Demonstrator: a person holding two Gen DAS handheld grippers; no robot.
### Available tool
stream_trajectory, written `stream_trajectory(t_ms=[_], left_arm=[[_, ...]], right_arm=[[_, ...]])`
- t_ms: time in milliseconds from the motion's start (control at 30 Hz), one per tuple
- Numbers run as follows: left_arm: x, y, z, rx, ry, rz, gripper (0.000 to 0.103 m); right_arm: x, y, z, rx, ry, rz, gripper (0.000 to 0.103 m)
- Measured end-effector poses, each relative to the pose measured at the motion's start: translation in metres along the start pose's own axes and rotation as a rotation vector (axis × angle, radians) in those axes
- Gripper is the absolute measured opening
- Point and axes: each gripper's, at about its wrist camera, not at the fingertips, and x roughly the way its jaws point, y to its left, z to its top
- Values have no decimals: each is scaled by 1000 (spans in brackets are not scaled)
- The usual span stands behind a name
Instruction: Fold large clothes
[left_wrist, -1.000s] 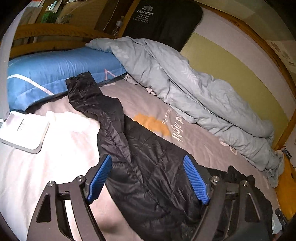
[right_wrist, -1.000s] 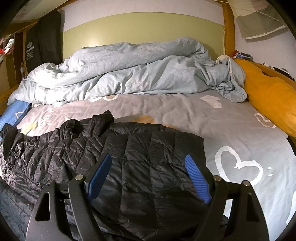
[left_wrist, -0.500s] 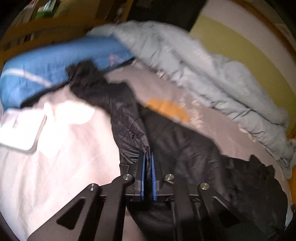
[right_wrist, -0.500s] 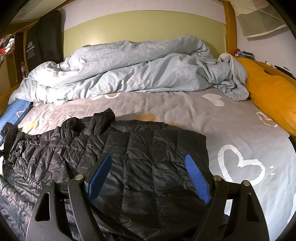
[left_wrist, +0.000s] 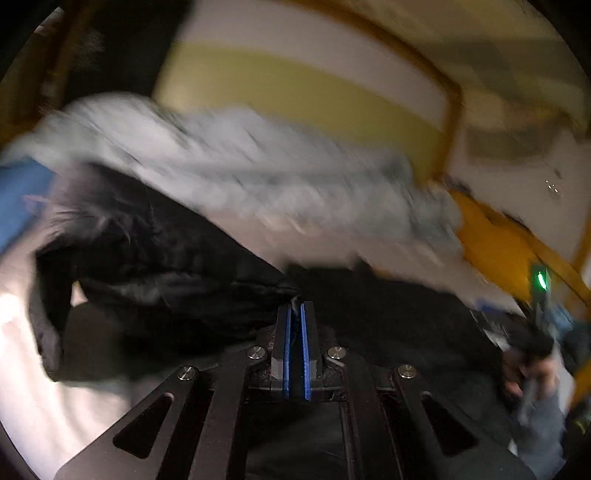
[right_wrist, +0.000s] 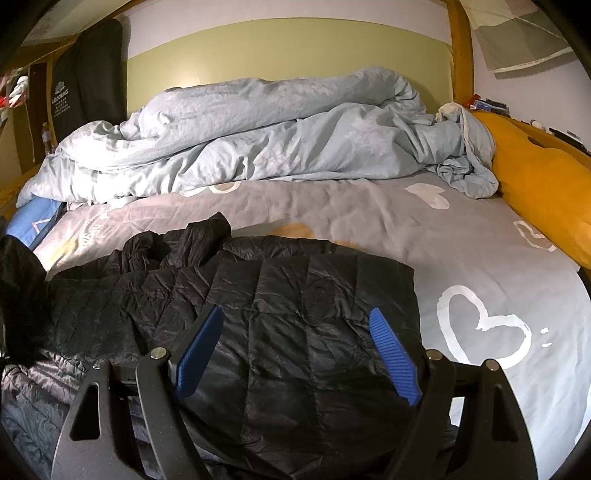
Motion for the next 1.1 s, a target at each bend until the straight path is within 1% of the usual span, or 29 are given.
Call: stream_trajectory(t_ms=[33,67,100,133,167,200,233,300,333,400,433,467,500,533,567,600,633,667,733,767,833,867,967,1000,1033,1067,1100], left_arm=[[11,-6,-4,4,60,-9,6],[22,-11,-9,7,111,3,6],[29,-13,-12,14,130,23,6],[32,-13,-13,21,136,42,8],[30,-12,-13,11,137,45,12],[25,-10,-12,-11,129,35,24],[15,-3,-7,-53,95,19,50],[-8,8,-4,-93,-3,2,80],[-26,11,-2,-99,-82,4,80],[-51,16,1,-90,-151,18,80],[-69,22,1,-93,-221,33,80],[-81,27,1,-110,-274,52,80],[-91,33,2,-139,-329,80,83],[-102,43,0,-185,-388,123,88],[-108,56,-1,-239,-409,180,88],[-105,72,-1,-297,-378,246,88],[-98,89,-3,-344,-340,285,88],[-91,102,-6,-381,-310,301,88],[-66,143,-17,-506,-181,338,88],[-56,158,-22,-555,-131,337,88],[-35,182,-31,-634,-46,313,88],[-26,192,-36,-672,-12,303,88],[-13,210,-46,-733,2,242,87],[-9,212,-47,-742,6,228,74],[-8,215,-50,-748,7,211,47],[-7,215,-51,-748,4,194,34],[-8,211,-50,-739,-10,169,18]], right_arm=[[0,-1,0,5,1,2,81],[0,-1,0,11,3,3,81],[0,-1,-1,15,5,3,81],[0,-2,0,19,8,3,81],[0,-2,-1,21,8,4,81],[0,-4,0,23,8,5,81],[0,-3,-1,23,7,6,81],[0,-4,-1,20,9,3,81],[0,-3,-1,18,11,2,81],[0,-4,-1,16,13,1,81],[0,-4,0,15,13,0,81],[0,-4,-1,14,13,0,81],[0,-4,-1,15,13,0,81],[0,-3,-1,15,13,0,81],[0,-3,-1,15,14,0,81],[1,-3,-1,16,13,0,81],[0,-3,-1,15,14,0,81],[0,-2,-1,15,14,0,81],[1,-3,-1,13,14,-1,81],[1,-3,-1,13,14,0,81],[1,-3,0,14,13,1,81],[1,-3,0,14,13,1,81],[1,-3,0,14,14,1,81],[1,-3,0,14,13,1,81],[0,-3,0,14,13,1,81],[0,-2,0,14,12,2,81],[0,-1,-1,13,11,3,81]])
